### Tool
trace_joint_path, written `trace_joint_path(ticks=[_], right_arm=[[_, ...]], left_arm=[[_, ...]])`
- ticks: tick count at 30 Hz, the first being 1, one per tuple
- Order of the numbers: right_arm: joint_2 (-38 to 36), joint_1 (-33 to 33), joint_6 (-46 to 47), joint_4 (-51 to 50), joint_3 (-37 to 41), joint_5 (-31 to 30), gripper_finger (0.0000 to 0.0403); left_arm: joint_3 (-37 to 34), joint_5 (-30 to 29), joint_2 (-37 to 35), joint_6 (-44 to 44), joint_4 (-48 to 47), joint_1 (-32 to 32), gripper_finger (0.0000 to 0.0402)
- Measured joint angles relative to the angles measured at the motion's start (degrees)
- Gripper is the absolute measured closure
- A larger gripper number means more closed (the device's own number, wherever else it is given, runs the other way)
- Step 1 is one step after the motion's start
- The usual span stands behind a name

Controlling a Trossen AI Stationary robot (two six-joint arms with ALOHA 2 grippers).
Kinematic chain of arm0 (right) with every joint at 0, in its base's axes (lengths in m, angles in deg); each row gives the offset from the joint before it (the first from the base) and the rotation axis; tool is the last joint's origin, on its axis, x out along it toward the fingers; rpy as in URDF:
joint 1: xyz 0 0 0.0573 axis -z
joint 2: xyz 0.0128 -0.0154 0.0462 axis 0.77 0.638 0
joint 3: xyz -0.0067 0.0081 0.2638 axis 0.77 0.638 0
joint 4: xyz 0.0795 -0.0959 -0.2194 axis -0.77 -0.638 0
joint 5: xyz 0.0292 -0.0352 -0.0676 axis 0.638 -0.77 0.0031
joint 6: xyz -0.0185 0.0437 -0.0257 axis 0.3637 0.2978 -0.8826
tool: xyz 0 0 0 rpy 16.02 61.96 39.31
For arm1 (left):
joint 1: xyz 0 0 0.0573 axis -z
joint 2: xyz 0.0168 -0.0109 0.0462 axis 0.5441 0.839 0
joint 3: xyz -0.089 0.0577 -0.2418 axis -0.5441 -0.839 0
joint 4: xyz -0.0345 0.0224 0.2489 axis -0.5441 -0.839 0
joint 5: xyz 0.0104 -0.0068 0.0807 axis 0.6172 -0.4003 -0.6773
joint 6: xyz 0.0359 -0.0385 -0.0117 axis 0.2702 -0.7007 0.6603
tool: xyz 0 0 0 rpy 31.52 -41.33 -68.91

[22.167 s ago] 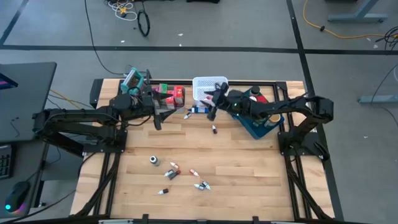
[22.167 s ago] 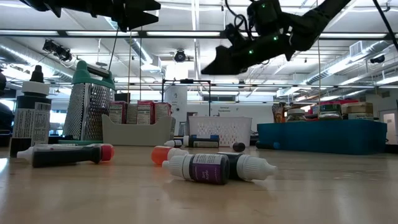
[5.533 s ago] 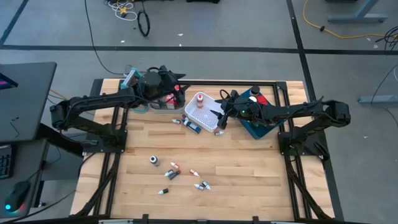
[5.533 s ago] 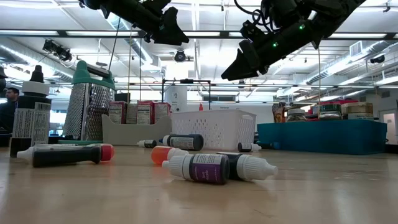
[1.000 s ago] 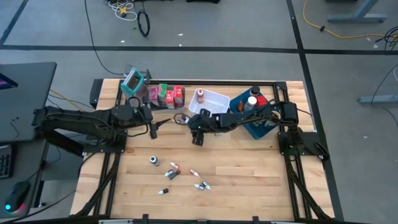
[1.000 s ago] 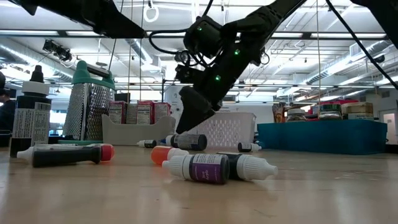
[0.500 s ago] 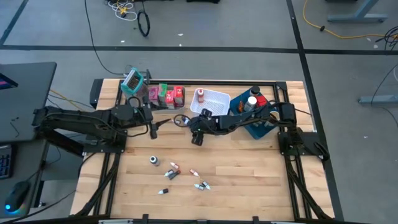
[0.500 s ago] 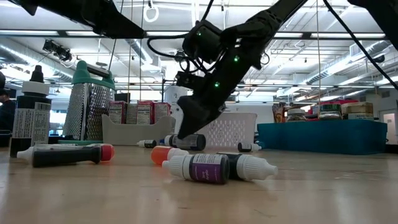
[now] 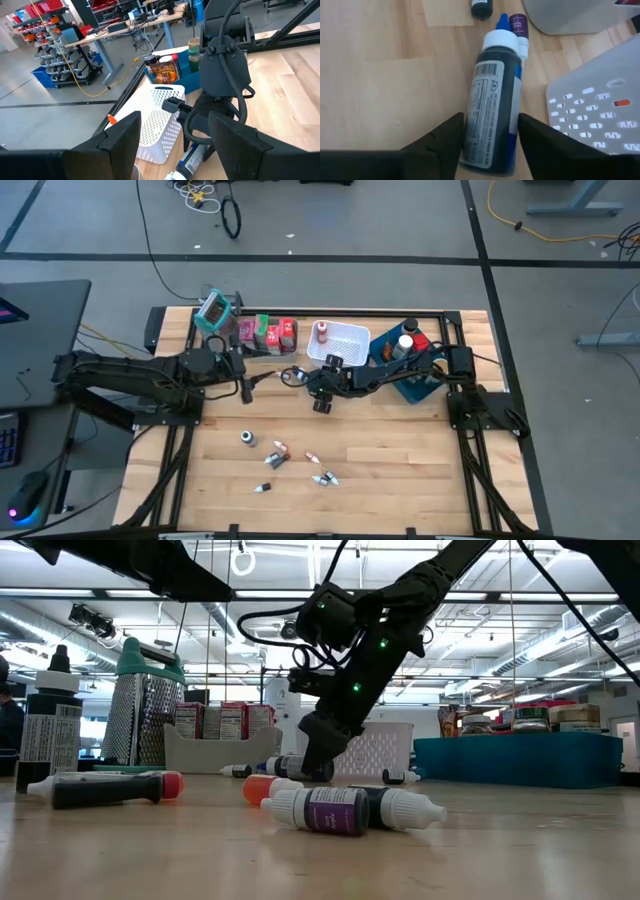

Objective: Pick & Place Kitchen Items
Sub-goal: Put the large blue food coloring bottle into the white bin

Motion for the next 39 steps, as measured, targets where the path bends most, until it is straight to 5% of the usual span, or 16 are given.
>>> trace_joint_path(ticks=[8, 21, 32, 35, 39], right_arm=[[0.0, 0.3, -2.0, 0.2, 0.0, 1.2, 0.0270], [-8.7, -1.0, -4.5, -2.4, 0.1, 5.3, 0.0264], [-28.8, -3.2, -5.9, -12.0, 0.3, -9.9, 0.0264], [-33.9, -3.9, -4.4, -11.7, 4.6, -10.7, 0.0267], [-40.5, -3.9, -5.3, 3.7, 19.1, -10.2, 0.0266]], left_arm=[[0.0, 0.1, 0.0, -0.2, 0.0, 0.0, 0.0159], [0.0, 0.8, 0.4, -4.2, 0.1, 0.0, 0.0159], [-1.8, 19.5, 9.6, -0.8, 14.8, 0.0, 0.0159], [-1.9, 20.4, 13.0, -0.8, 17.8, 0.0, 0.0159], [-1.9, 15.9, 17.5, -0.4, 21.6, 0.0, 0.0159]])
